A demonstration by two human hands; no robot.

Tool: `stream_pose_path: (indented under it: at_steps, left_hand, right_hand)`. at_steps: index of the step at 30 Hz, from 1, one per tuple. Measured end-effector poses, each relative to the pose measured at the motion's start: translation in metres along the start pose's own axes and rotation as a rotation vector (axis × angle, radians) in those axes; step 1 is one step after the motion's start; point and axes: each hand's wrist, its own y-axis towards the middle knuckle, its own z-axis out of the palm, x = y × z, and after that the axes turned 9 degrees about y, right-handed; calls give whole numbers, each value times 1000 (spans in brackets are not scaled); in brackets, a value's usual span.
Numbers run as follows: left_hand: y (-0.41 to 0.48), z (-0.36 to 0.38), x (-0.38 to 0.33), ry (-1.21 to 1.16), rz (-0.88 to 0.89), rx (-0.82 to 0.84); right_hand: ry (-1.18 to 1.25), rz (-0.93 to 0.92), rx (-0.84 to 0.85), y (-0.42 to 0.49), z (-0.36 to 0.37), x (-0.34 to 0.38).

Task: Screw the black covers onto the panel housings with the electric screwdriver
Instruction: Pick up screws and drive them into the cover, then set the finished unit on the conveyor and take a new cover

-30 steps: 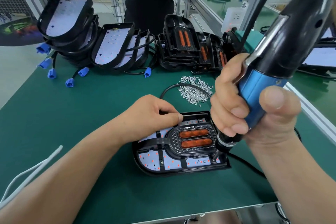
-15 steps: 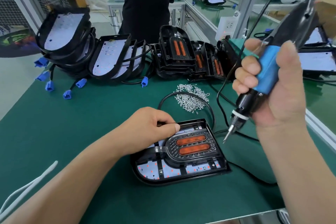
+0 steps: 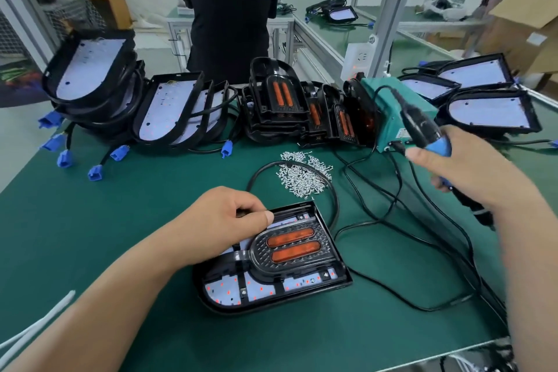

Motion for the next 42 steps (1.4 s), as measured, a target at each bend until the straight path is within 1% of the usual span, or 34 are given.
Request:
stream_pose_path:
  at_steps: [4, 9, 12, 18, 23, 25, 27, 29, 30, 32, 34, 36, 39, 42]
  left_hand:
    - [0, -1, 1, 11, -18, 1]
    - [-1, -4, 2, 12, -29, -13]
    - [-1, -3, 1, 1, -31, -7]
    - [0, -3, 1, 10, -16, 4]
    - [1, -8, 0, 7, -5, 34]
    - [-1, -11, 1, 5, -5, 38]
    - [-1, -12, 2, -1, -9, 31]
    - [-1, -14, 3, -6, -14, 19]
    - [-1, -14, 3, -6, -11, 10]
    - [0, -14, 4, -14, -5, -4]
    - [1, -14, 6, -29, -11, -7]
    - [1, -14, 9, -49, -11, -7]
    - [0, -15, 12, -73, -12, 5]
    - [2, -15, 11, -72, -10, -2]
  right_hand:
    - [-236, 31, 35, 2, 4, -17]
    - [-447, -28, 99, -1, 17, -33]
    - [-520, -31, 130, -2, 22, -35]
    - [-663, -53, 132, -4, 29, -33]
    - [-644, -19, 150, -7, 28, -29]
    - [-617, -32, 120, -7, 28, -24]
    - [-565, -122, 22, -8, 31, -18]
    - [-472, -264, -54, -9, 35, -8]
    - [-401, -343, -35, -10, 40, -2]
    - [-258, -479, 128, -14, 58, 14]
    - [-284, -615, 305, -17, 85, 26]
    - [-376, -697, 388, -17, 109, 29]
    - [-428, -658, 443, -16, 116, 31]
    - [-357, -597, 440, -17, 110, 26]
